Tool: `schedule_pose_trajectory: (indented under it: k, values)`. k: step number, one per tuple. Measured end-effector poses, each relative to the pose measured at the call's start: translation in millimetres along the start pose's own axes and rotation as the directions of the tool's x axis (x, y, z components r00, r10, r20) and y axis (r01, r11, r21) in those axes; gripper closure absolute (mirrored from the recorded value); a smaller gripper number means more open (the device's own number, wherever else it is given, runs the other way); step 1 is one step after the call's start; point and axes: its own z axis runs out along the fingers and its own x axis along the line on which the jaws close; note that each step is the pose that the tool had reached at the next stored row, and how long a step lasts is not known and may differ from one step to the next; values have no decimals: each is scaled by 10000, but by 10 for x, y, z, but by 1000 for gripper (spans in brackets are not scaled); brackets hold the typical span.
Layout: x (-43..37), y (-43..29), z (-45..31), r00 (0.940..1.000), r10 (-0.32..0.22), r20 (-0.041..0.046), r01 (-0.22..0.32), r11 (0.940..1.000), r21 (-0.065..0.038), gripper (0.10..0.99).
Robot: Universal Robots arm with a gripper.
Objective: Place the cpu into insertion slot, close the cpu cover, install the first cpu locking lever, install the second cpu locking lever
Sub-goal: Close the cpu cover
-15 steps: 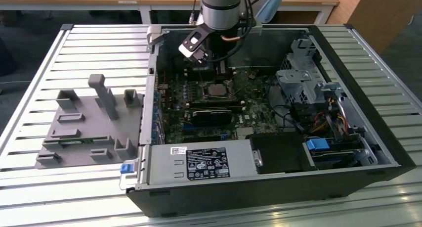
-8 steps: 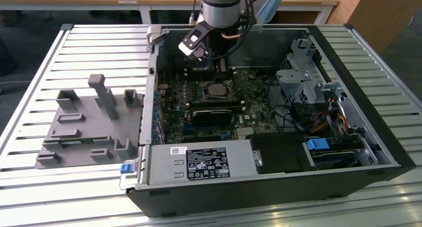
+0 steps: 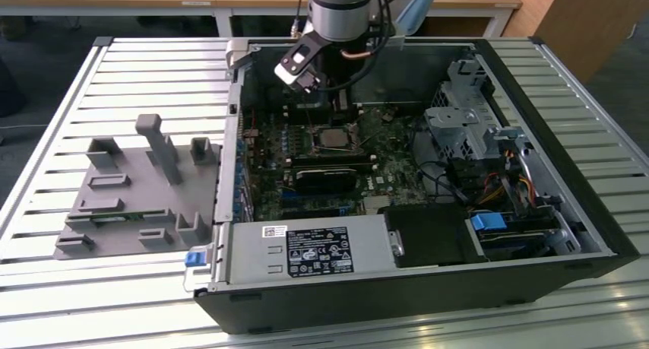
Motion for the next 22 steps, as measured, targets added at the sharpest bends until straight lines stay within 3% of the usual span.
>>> schedule_pose_trajectory:
  k: [6, 18, 22]
  values:
    - [-25, 1, -12, 10000, 2, 3, -2, 10000, 1, 980]
    - [-29, 25, -389, 10000, 1, -1, -1, 10000, -1, 980]
    - [-30, 31, -469, 10000, -1, 0, 1, 10000, 0, 980]
